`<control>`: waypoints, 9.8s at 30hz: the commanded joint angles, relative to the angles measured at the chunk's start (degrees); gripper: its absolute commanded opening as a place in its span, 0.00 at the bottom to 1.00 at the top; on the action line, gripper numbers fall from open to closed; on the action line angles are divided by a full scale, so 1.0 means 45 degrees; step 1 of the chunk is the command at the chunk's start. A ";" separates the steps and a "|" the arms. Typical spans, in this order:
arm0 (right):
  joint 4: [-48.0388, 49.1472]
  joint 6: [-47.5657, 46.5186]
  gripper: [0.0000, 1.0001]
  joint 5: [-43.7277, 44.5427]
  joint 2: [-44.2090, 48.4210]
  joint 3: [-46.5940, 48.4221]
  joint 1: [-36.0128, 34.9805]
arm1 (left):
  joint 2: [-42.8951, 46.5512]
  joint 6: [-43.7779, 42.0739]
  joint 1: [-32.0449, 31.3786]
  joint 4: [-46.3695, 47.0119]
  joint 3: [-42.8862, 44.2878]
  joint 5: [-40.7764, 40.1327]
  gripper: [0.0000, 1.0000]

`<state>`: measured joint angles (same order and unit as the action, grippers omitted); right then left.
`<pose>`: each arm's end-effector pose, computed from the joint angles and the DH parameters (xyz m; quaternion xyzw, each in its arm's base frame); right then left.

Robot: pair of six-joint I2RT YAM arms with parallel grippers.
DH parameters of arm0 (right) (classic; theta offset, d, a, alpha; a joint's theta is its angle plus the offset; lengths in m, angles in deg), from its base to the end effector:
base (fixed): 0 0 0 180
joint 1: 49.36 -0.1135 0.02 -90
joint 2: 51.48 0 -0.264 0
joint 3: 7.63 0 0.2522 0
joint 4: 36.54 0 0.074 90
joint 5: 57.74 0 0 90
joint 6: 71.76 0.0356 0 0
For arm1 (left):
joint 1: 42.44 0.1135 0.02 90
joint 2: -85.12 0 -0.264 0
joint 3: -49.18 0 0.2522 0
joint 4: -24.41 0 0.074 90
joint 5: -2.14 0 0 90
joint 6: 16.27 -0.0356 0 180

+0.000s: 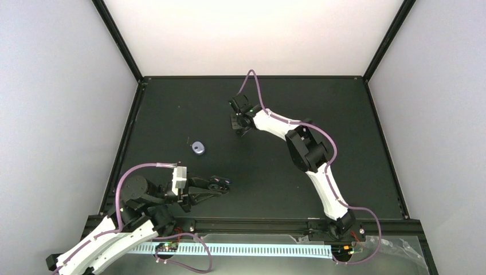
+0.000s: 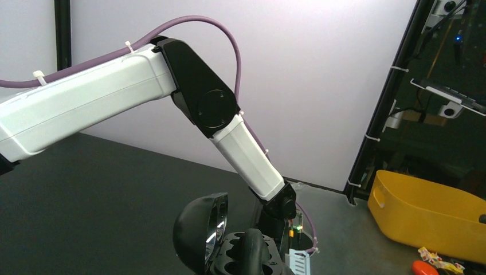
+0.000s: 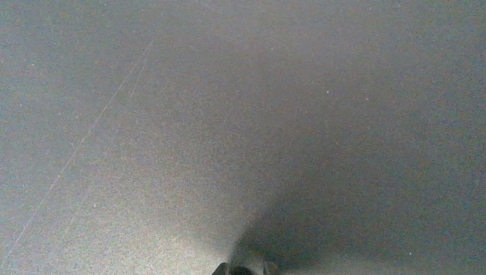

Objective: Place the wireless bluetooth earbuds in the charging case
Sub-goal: Pick up the earbud from the center of the board, then place the earbud in the charging case.

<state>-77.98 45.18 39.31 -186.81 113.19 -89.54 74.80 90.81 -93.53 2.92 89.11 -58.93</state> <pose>0.3949 0.3277 0.1453 -0.0921 0.9501 0.1126 0.2760 0.0391 -0.0759 0.3003 0.3660 0.5516 -0.5455 0.5141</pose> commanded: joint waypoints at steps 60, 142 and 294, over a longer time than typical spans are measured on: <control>0.0683 -0.1952 0.43 0.1264 0.4044 -0.5967 -0.0318 | -0.0332 0.0638 -0.0053 0.0684 0.0355 0.0306 0.02; 0.3227 0.1755 0.01 -0.2175 0.6178 -0.9242 0.0815 | -0.0018 0.0540 -0.0055 0.0522 0.0150 0.0229 0.02; -0.7325 1.2052 0.13 0.1588 1.1738 -0.0150 -0.4508 | -0.8505 -0.5400 -0.1127 1.2996 -0.0328 -0.8072 0.01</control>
<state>-111.53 99.32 46.28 -135.53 113.65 -109.41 36.72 66.64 -98.10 58.98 87.73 -94.32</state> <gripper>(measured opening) 0.129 0.215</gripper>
